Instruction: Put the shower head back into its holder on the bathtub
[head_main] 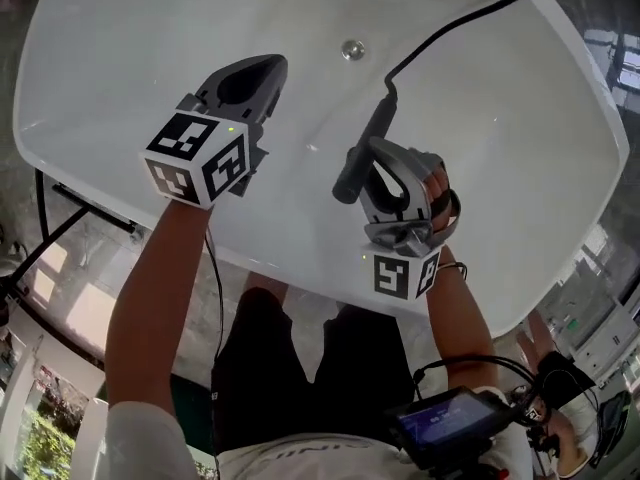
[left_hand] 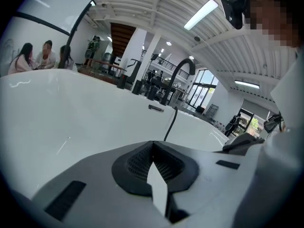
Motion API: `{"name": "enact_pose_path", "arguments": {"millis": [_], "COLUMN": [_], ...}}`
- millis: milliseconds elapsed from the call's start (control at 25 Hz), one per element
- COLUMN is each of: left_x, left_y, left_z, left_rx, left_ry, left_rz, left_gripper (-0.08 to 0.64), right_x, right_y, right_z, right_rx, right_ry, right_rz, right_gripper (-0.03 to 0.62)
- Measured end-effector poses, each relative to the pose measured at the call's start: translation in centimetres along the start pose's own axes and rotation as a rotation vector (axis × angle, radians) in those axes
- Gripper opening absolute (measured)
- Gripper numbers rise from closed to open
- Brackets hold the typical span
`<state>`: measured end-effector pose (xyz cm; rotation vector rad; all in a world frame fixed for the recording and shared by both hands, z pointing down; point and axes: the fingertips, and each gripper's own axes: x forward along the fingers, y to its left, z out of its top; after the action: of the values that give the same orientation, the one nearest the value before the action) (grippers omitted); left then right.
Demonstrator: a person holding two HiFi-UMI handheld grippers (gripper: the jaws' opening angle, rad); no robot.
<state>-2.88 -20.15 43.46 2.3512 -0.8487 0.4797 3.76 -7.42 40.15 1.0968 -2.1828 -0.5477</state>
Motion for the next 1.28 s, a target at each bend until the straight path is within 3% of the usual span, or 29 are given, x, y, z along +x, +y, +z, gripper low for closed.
{"name": "enact_pose_path", "arguments": {"millis": [280,600,760,920,1040,1280], "left_x": [-6.8,-9.6,-10.3,-12.8,-13.9,-14.0], "left_y": [-4.6,-12.1,-17.2,-20.3,-22.6,-23.3], "left_z": [5.5,9.8,12.5,14.6,16.4,19.9], "left_rx": [-0.081,-0.055,-0.043,-0.072,-0.050,-0.022], "left_ry": [-0.136,-0.174,-0.187,-0.224,-0.250,-0.286], "left_rz": [0.025,-0.028,-0.072,-0.111,-0.125,-0.133], "left_gripper": [0.014,0.014,0.014,0.014,0.014,0.014], "right_x": [-7.7,-15.6,-20.1,-23.0,-25.3,-25.5], "right_y": [-13.3,-24.3,-31.0,-35.7,-39.5,-45.2], "right_z": [9.3,15.2,18.1,21.8,23.4,25.6], "right_rx": [0.193,0.287,0.285,0.263,0.243,0.187], "right_ry": [-0.095,-0.162,-0.206,-0.242,-0.272,-0.310], "right_rz": [-0.273,-0.448,-0.543,-0.610,-0.671,-0.734], "right_gripper": [0.135,0.135,0.135,0.135,0.135,0.135]}}
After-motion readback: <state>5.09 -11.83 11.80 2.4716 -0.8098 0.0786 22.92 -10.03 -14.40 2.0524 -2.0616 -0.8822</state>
